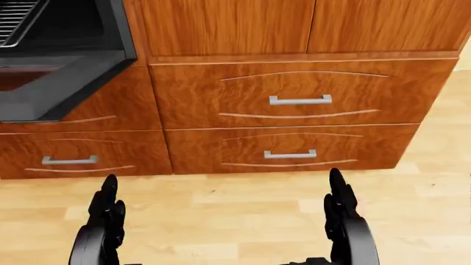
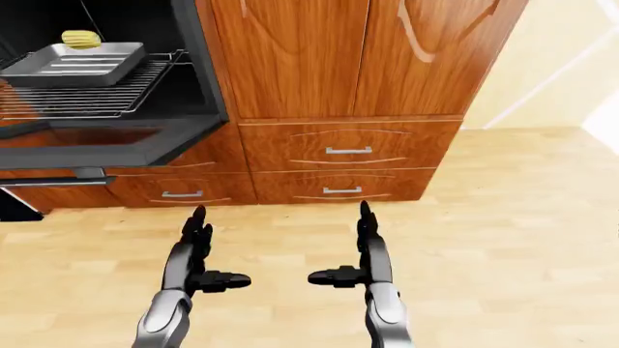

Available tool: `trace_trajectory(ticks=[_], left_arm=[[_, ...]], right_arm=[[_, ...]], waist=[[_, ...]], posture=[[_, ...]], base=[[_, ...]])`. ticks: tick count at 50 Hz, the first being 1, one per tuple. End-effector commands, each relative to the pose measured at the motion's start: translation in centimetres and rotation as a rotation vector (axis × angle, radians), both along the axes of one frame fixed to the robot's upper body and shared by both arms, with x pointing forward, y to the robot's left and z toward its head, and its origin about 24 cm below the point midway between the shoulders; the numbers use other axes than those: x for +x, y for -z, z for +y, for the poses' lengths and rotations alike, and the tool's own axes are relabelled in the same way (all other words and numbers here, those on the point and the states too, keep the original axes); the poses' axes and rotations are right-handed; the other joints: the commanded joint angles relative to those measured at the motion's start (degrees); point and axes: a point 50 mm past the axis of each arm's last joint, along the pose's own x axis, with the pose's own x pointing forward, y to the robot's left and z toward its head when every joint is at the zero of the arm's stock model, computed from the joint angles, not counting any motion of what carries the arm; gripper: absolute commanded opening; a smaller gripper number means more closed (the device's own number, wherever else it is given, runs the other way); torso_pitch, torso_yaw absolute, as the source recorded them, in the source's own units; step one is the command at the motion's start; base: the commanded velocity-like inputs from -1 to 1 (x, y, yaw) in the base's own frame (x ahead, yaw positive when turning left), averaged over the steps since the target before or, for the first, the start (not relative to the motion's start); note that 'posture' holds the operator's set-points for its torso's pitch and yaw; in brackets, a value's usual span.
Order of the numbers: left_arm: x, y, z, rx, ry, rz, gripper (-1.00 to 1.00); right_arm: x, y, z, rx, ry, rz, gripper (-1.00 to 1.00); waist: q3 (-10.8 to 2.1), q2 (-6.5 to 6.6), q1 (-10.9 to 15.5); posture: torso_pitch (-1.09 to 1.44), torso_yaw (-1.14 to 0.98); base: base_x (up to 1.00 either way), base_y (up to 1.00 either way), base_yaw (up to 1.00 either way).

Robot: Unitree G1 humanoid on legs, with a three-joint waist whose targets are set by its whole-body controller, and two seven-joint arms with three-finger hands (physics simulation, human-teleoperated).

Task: Pick the corn from the oven and place it on the plate on the counter.

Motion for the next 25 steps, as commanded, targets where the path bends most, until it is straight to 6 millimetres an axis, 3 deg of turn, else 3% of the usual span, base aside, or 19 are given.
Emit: trace_trajectory(ticks=[1,3,4,5,7,8,17,24,25], left_arm=[[1.3,-3.4,0.0,0.038,0.013,-0.170,1.00],[1.2,-4.0,0.1,-0.005,0.007,-0.154,1.00],[1.1,-4.3,0.1,0.010,0.002,-0.159,1.00],[1.1,-4.6,0.1,0.025,0.006,-0.160,1.00],[0.9,-4.8,-0.1,0.035,0.008,-0.166,1.00],[0.9,-5.0,-0.1,0.038,0.011,-0.172,1.00],[1.5,-9.9,-0.5,0.036,0.019,-0.240,1.00],[1.2,-15.2,-0.8,0.050,0.030,-0.303,1.00],[1.1,-15.7,-0.8,0.052,0.029,-0.312,1.00]], right_arm=[[1.1,-3.1,0.3,-0.003,-0.004,-0.172,1.00],[1.4,-3.0,0.6,-0.002,-0.007,-0.162,1.00],[1.4,-3.0,0.7,-0.004,-0.010,-0.161,1.00],[1.4,-3.1,0.7,-0.008,-0.011,-0.162,1.00],[1.4,-3.3,0.7,-0.007,-0.011,-0.167,1.00],[1.3,-3.6,0.7,-0.006,-0.010,-0.171,1.00],[1.4,-8.1,0.6,-0.022,-0.011,-0.229,1.00],[0.5,-13.2,0.2,-0.012,-0.015,-0.303,1.00],[0.4,-13.9,0.1,-0.013,-0.020,-0.313,1.00]], waist=[[-0.05,-0.45,-0.1],[-3.58,0.01,0.4],[-3.05,0.01,0.4],[-1.04,-0.26,0.3],[-3.97,-0.37,0.3],[-4.30,-0.35,0.4],[-4.90,-0.15,0.6],[-5.52,-0.29,0.6],[-6.61,-0.03,0.6]], posture=[[0.00,0.00],[0.00,0.00],[0.00,0.00],[0.00,0.00],[0.00,0.00],[0.00,0.00],[0.00,0.00],[0.00,0.00],[0.00,0.00]], base=[[0.00,0.00,0.00],[0.00,0.00,0.00],[0.00,0.00,0.00],[0.00,0.00,0.00],[0.00,0.00,0.00],[0.00,0.00,0.00],[0.00,0.00,0.00],[0.00,0.00,0.00],[0.22,-0.01,0.00]])
